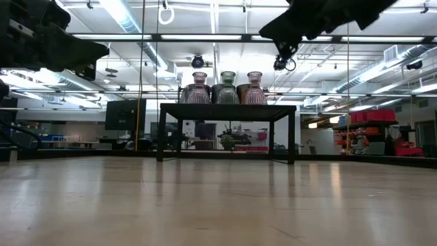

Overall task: Pick & Place candle stick holders
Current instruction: Adjust the silver scented candles

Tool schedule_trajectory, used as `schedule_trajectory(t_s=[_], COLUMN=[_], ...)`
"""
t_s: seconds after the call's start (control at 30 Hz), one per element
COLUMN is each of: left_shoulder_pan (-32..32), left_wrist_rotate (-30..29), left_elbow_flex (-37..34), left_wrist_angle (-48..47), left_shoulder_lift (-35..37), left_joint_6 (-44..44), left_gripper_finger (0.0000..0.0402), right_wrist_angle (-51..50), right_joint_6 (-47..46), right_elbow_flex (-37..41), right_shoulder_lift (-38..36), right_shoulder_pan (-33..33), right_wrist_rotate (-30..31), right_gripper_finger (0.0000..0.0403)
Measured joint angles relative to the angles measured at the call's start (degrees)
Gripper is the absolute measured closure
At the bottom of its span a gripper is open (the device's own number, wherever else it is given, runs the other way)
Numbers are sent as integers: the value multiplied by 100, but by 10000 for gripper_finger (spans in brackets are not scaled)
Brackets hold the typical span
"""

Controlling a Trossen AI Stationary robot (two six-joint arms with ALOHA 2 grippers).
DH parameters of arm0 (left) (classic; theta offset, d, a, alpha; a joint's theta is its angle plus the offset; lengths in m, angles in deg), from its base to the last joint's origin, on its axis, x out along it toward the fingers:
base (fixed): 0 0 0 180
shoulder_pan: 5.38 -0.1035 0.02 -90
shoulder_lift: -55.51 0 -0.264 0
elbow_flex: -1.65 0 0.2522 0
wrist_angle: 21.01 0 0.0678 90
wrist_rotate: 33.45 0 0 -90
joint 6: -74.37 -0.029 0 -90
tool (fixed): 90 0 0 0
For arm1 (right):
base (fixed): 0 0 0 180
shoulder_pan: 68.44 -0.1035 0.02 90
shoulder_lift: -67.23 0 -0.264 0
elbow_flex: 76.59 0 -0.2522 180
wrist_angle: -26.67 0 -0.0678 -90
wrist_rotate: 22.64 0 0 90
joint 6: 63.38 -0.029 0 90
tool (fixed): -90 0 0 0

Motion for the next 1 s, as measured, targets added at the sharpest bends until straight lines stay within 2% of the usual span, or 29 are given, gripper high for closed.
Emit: schedule_trajectory(t_s=[0.1, 0.23, 0.33, 0.53, 0.73, 1.0], left_shoulder_pan=[0, 1, 0, 0, 1, 0], left_wrist_rotate=[0, 0, 2, 0, 0, 0], left_elbow_flex=[0, 0, 0, 0, 0, 0], left_wrist_angle=[0, 0, 0, 0, 0, 0], left_shoulder_lift=[0, 1, 0, 2, 1, 1], left_joint_6=[-1, 1, -1, -1, 1, 1], left_gripper_finger=[367, 367, 367, 367, 367, 367], right_wrist_angle=[598, 1148, 1314, 1383, 1395, 1385], right_joint_6=[-188, -317, -322, -319, -316, -314], right_elbow_flex=[548, 1272, 1778, 2543, 3263, 3969], right_shoulder_lift=[-274, -754, -1147, -1856, -2498, -3487], right_shoulder_pan=[0, 2, 5, 2, 55, 219], right_wrist_rotate=[139, 830, 1108, 1173, 1640, 1539], right_gripper_finger=[403, 397, 390, 387, 392, 394])
